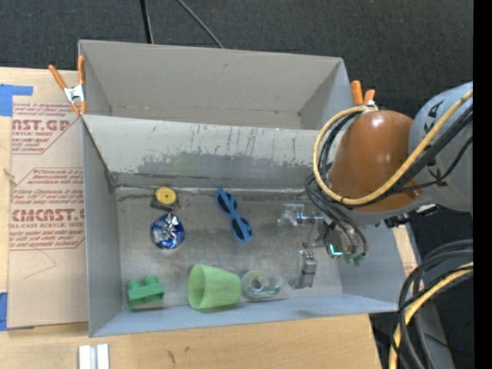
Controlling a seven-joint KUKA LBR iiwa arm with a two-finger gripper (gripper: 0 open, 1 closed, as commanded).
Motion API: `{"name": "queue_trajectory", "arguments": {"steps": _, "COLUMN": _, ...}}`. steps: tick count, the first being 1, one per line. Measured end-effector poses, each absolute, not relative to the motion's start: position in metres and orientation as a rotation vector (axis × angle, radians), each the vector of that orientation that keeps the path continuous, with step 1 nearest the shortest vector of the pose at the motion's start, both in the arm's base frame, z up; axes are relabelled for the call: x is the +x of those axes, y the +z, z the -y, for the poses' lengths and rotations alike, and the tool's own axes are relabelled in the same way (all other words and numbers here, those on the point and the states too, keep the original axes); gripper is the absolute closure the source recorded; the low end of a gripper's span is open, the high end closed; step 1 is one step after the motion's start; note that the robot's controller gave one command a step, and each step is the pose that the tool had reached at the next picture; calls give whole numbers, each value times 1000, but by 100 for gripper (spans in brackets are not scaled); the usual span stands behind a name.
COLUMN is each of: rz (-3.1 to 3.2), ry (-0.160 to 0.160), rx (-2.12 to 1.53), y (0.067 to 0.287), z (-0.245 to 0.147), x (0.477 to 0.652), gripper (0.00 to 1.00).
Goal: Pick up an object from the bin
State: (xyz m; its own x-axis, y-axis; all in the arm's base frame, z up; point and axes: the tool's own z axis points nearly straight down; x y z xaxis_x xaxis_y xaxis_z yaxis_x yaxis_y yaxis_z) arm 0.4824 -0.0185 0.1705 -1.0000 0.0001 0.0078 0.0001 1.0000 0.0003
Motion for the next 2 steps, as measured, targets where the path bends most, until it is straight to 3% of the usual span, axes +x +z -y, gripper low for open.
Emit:
{"name": "queue_trajectory", "arguments": {"steps": 1, "rz": 3148, "ry": 1, "rx": 28, "y": 162, "z": 25, "x": 591, "gripper": 0}}
{"name": "queue_trajectory", "arguments": {"steps": 2, "rz": 3138, "ry": -4, "rx": -82, "y": 67, "z": -43, "x": 531, "gripper": 0}}
